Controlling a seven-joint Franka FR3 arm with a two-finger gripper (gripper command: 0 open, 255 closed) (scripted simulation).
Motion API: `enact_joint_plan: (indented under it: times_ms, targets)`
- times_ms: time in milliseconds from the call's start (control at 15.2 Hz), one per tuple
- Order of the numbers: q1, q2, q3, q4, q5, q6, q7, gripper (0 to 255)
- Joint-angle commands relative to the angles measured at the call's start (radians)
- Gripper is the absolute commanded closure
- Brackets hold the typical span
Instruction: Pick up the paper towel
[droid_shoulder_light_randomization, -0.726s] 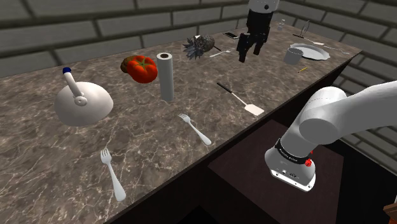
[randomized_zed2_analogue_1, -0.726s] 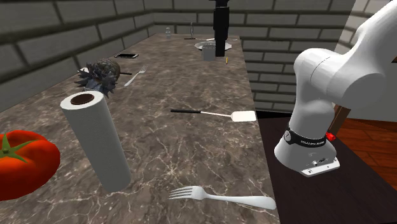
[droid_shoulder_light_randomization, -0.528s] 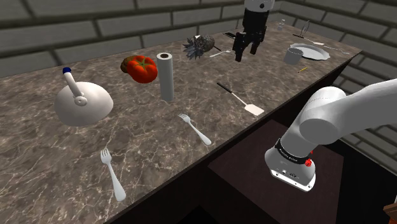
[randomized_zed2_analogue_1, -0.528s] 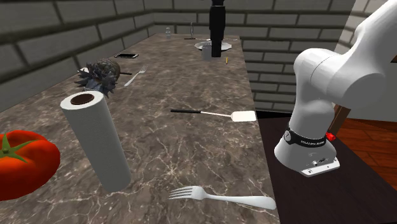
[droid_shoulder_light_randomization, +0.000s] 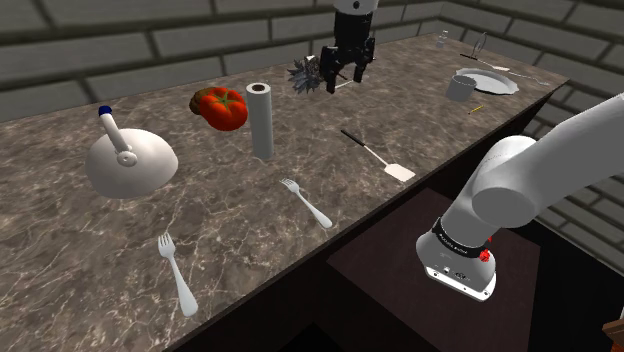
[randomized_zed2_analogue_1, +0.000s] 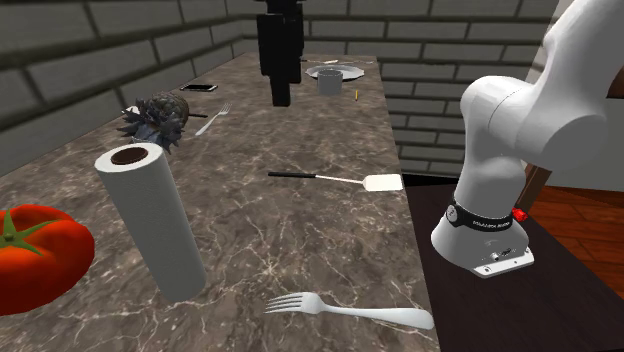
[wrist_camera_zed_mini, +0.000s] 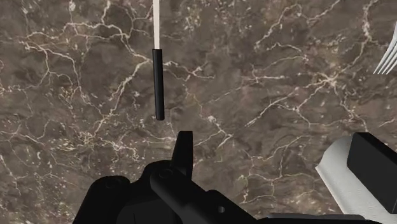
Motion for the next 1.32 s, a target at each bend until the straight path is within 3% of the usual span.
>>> enact_joint_plan:
  times_ms: [0,528,990,1254]
  targets:
    - [0.007,0.062,0.024,0.052,0.007,0.014,0.038,0]
    - [0.031,0.343,0.1,0.337,-0.009,0.024,0.177,0]
    - [0.071,0.603,0.141,0.655,-0.061,-0.027,0.287,0]
    - [0.07,0.599,0.139,0.595,-0.06,0.029,0.288,0]
